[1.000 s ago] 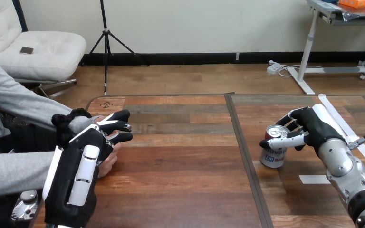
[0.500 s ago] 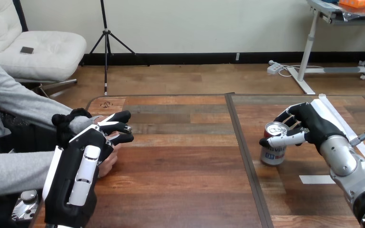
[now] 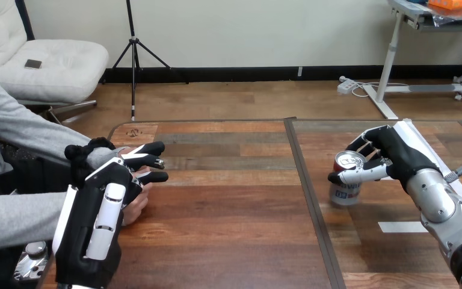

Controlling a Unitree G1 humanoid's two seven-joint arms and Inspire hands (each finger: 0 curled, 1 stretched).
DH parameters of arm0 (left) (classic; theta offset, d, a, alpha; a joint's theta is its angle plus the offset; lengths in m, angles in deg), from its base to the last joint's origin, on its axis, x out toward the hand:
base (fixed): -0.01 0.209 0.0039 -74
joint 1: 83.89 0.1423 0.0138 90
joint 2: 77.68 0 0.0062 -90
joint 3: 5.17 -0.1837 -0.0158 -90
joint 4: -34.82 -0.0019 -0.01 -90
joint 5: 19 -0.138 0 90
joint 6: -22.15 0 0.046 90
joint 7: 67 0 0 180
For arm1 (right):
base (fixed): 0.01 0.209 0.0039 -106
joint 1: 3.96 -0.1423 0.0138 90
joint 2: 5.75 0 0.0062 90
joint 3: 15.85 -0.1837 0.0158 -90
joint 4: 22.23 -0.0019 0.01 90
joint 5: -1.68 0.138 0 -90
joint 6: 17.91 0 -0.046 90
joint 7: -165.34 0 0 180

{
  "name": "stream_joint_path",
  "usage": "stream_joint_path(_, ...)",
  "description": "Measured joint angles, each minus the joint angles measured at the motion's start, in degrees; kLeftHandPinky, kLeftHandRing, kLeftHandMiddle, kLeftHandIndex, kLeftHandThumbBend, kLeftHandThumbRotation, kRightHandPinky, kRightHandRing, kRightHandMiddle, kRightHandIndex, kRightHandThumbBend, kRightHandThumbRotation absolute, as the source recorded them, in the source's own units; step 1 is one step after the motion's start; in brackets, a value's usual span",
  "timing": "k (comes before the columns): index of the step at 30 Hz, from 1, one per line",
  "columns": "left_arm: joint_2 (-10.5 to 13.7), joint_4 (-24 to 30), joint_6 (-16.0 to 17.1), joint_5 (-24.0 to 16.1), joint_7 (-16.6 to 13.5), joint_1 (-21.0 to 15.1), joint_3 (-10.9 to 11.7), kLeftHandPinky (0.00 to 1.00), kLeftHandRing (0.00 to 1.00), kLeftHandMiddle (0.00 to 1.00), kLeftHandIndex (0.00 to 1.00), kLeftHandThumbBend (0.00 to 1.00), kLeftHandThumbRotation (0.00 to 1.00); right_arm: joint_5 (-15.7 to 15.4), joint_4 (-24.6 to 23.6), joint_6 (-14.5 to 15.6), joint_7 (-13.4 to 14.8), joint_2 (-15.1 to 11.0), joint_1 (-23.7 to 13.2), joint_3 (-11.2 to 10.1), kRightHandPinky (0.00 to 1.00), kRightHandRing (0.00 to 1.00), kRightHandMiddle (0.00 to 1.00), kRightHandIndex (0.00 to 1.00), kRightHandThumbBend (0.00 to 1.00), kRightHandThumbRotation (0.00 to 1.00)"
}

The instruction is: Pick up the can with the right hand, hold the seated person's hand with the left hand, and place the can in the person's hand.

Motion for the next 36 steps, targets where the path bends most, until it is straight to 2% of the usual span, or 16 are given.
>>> stream_joint_path(10, 0.09, -1.64, 2.08, -0.07, 0.78, -0.90, 0.46, 0.62, 0.78, 0.74, 0.56, 0.40, 0.82, 0.00, -0.01, -1.45, -0.11, -0.01, 0.00, 0.00, 0.37, 0.41, 0.45, 0.46, 0.78, 0.00)
stream_joint_path(12, 0.10, -2.04, 2.64, -0.41, 0.67, -1.15, 0.70, 0.60, 0.77, 0.73, 0.56, 0.45, 0.82, 0.03, -0.02, -1.84, -0.10, -0.01, 0.00, 0.00, 0.37, 0.40, 0.44, 0.45, 0.78, 0.00)
stream_joint_path(19, 0.21, -2.87, 3.69, -2.95, -1.18, -2.07, 1.83, 0.59, 0.75, 0.71, 0.55, 0.48, 0.81, 0.41, -0.08, -3.51, -0.15, -0.05, 0.01, -0.05, 0.37, 0.40, 0.44, 0.45, 0.77, 0.00)
stream_joint_path(25, 0.87, -3.84, 5.43, -5.30, -2.83, -3.05, 2.72, 0.54, 0.71, 0.68, 0.56, 0.47, 0.75, 0.40, -0.19, -4.46, -0.15, -0.26, 0.01, -0.04, 0.37, 0.39, 0.43, 0.45, 0.77, 0.00)
stream_joint_path(28, 1.36, -4.10, 6.10, -7.51, -4.21, -3.50, 3.39, 0.52, 0.69, 0.67, 0.58, 0.58, 0.75, 0.41, -0.23, -4.89, -0.16, -0.41, 0.01, -0.04, 0.37, 0.39, 0.43, 0.45, 0.77, 0.00)
stream_joint_path(29, 1.57, -4.18, 6.27, -8.00, -4.60, -3.64, 3.58, 0.51, 0.67, 0.67, 0.59, 0.69, 0.76, 0.41, -0.24, -5.02, -0.17, -0.46, 0.01, -0.04, 0.37, 0.39, 0.44, 0.45, 0.77, 0.00)
stream_joint_path(30, 1.80, -4.32, 6.56, -9.04, -5.21, -3.84, 3.91, 0.51, 0.67, 0.67, 0.60, 0.74, 0.76, 0.41, -0.28, -5.12, -0.17, -0.53, 0.01, -0.04, 0.37, 0.39, 0.44, 0.45, 0.77, 0.00)
stream_joint_path(33, 2.57, -4.79, 7.36, -12.11, -7.23, -4.40, 4.72, 0.50, 0.67, 0.68, 0.63, 0.85, 0.80, 0.40, -0.41, -5.21, -0.19, -0.76, 0.02, -0.04, 0.37, 0.40, 0.44, 0.45, 0.77, 0.00)
stream_joint_path(36, 3.62, -4.82, 7.70, -15.19, -9.21, -4.74, 5.38, 0.51, 0.69, 0.71, 0.66, 0.93, 0.82, 0.40, -0.56, -5.21, -0.25, -1.08, 0.01, -0.04, 0.38, 0.40, 0.44, 0.45, 0.78, 0.00)
